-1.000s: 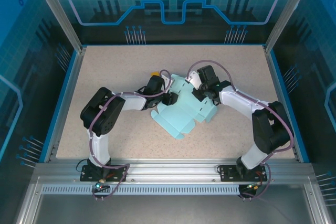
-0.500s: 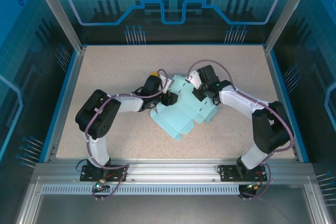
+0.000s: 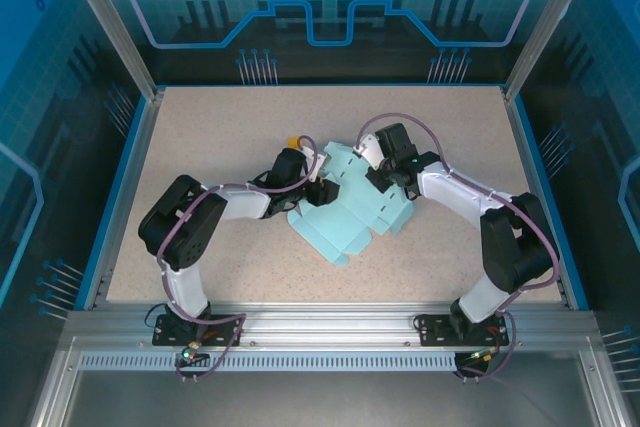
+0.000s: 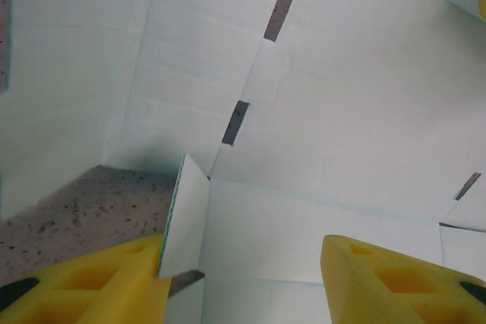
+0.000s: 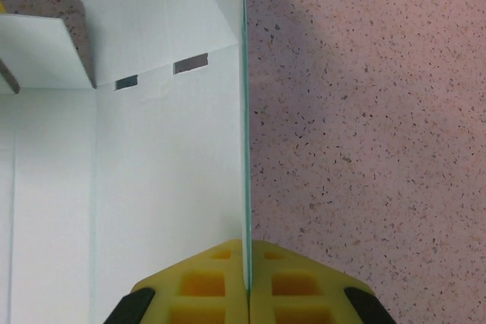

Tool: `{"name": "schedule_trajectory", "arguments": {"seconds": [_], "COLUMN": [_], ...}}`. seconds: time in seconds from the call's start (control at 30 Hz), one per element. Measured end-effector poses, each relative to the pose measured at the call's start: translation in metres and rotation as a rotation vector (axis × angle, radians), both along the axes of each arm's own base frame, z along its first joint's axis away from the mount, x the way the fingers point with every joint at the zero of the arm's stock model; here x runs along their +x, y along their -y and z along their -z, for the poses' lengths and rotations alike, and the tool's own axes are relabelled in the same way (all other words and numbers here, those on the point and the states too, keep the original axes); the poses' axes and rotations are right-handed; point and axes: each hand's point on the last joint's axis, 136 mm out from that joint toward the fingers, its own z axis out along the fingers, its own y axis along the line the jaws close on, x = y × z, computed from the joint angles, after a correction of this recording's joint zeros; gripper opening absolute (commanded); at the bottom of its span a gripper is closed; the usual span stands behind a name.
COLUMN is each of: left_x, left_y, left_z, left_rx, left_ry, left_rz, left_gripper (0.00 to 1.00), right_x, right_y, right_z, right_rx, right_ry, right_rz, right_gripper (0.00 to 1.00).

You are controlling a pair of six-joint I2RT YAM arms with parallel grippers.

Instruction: Fold the paper box

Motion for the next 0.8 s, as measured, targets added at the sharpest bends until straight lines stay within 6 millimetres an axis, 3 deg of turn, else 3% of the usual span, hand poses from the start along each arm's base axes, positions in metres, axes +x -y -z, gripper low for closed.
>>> {"name": "schedule_trajectory", "arguments": {"seconds": [0.33, 0.6, 0.8], "left_x": [0.000, -0.013, -0.015], "left_y": [0.001, 0.019, 0.030], "left_z": [-0.001, -0.003, 0.008], "left_rx": [-0.002, -0.018, -0.016], "left_ry": [0.004, 0.005, -0.004], "left_rz": [0.004, 0.072, 0.094], "left_gripper": [0.55, 0.55, 0.54], "right_x": [0.000, -0.001, -0.002], "right_y": [0.000, 0.000, 0.001], "right_z": [0.002, 0.002, 0.003], "right_rx": [0.001, 0.002, -0.004], "right_ry": [-0.006, -0.012, -0.023], "right_rz": [-0.001, 0.004, 0.005], "right_gripper": [0.02, 0.02, 0.02]}}
